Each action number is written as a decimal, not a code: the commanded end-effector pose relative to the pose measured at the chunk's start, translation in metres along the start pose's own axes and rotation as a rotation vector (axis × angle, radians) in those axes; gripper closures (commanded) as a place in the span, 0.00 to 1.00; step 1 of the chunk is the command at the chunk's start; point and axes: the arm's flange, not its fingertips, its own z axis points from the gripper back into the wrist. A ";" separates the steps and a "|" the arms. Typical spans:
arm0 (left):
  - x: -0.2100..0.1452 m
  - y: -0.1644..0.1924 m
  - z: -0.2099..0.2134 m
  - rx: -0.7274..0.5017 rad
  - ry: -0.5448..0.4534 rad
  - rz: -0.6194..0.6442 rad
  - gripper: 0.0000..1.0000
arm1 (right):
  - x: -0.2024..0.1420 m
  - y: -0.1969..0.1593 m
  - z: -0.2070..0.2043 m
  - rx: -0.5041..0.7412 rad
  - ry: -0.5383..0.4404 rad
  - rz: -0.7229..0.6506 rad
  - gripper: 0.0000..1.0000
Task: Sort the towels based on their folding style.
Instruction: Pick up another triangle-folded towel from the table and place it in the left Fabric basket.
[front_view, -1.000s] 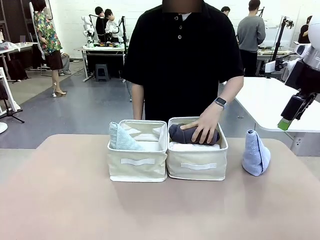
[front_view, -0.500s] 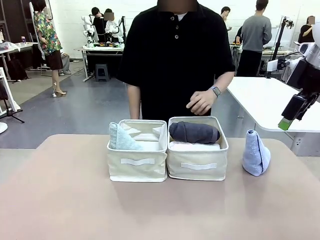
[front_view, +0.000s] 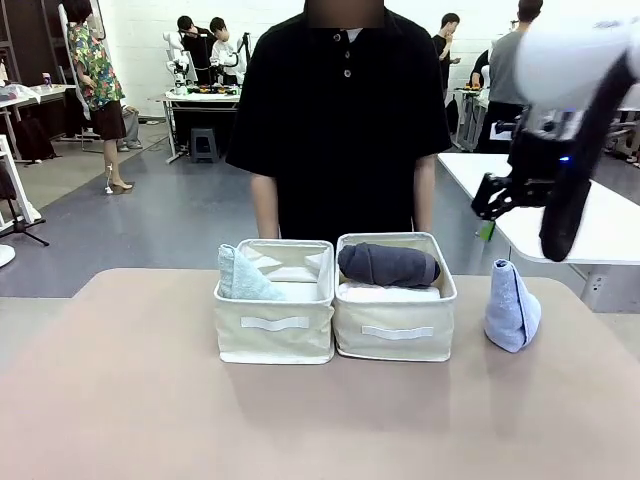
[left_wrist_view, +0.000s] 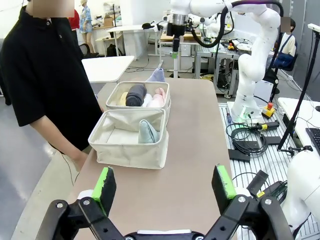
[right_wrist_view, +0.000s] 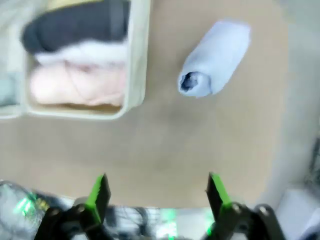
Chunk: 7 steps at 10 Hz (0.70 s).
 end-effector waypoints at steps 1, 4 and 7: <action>0.000 -0.003 -0.002 0.009 0.010 -0.003 0.00 | 0.030 0.014 -0.006 -0.099 0.099 -0.291 0.00; 0.000 -0.003 -0.002 0.009 0.010 -0.003 0.00 | 0.052 -0.002 -0.027 -0.071 0.116 -0.420 0.00; 0.000 -0.003 -0.002 0.009 0.010 -0.003 0.00 | 0.075 -0.019 -0.061 -0.054 0.104 -0.415 0.00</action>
